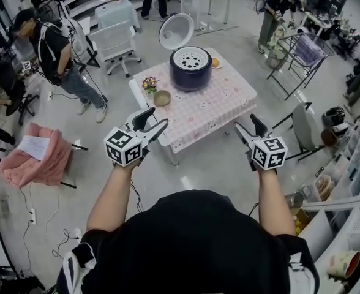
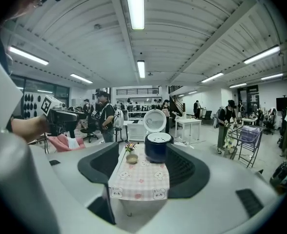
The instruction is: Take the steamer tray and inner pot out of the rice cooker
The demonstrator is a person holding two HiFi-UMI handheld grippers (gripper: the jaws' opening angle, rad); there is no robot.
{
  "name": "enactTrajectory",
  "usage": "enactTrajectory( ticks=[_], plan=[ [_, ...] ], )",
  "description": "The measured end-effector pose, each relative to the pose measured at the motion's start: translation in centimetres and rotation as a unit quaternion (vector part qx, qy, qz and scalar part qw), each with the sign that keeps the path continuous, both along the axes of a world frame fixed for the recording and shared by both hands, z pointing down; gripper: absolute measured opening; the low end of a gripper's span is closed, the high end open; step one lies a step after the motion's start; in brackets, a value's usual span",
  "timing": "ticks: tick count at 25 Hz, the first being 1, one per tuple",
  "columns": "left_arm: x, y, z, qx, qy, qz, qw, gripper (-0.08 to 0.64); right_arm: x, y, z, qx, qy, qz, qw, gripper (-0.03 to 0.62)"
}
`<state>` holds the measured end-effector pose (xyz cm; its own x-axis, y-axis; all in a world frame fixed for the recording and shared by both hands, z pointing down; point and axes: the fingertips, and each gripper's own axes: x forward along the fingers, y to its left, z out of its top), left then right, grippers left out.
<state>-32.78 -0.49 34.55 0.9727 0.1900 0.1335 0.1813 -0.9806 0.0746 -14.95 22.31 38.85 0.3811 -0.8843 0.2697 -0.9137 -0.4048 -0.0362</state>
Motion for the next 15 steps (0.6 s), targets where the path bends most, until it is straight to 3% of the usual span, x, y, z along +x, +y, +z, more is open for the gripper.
enactTrajectory(
  ticks=[9, 15],
  plan=[
    [3.0, -0.8, 2.2, -0.017, -0.024, 0.006, 0.9995, 0.259, 2.2, -0.3, 0.9, 0.012, -0.022, 0.013, 1.000, 0.301],
    [6.4, -2.1, 3.5, -0.024, -0.035, -0.004, 0.9991, 0.259, 5.9, -1.9, 2.2, 0.007, -0.035, 0.006, 0.999, 0.297]
  ],
)
